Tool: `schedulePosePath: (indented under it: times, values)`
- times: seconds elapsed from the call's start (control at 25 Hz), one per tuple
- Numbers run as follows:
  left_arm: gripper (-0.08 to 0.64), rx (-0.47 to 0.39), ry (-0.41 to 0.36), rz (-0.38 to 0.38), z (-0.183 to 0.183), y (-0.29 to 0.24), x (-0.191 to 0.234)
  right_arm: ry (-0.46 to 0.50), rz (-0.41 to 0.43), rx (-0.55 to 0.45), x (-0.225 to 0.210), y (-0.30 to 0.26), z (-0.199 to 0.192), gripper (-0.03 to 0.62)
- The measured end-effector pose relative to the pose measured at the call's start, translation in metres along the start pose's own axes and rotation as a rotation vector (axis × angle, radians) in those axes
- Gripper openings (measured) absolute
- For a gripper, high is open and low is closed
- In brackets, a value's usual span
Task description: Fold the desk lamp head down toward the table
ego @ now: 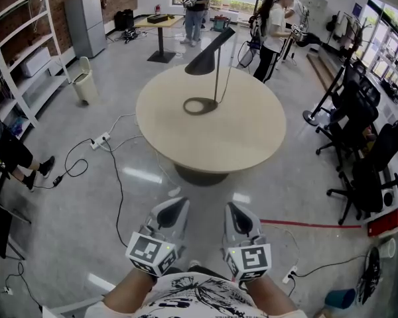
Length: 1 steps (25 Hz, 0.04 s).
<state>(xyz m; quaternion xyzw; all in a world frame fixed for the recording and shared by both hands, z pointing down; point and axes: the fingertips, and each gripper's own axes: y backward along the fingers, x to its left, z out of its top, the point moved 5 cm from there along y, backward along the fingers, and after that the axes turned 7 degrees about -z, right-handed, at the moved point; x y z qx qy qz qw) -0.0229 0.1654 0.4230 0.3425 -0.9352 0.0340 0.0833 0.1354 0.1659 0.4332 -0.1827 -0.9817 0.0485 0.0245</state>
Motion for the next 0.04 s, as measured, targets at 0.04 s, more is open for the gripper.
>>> schedulePosePath:
  times: [0.04]
  values:
    - [0.006,0.001,0.000,0.004,-0.0014,0.0006,0.0010,0.001,0.002,-0.002,0.0003,-0.0005,-0.0003,0.008]
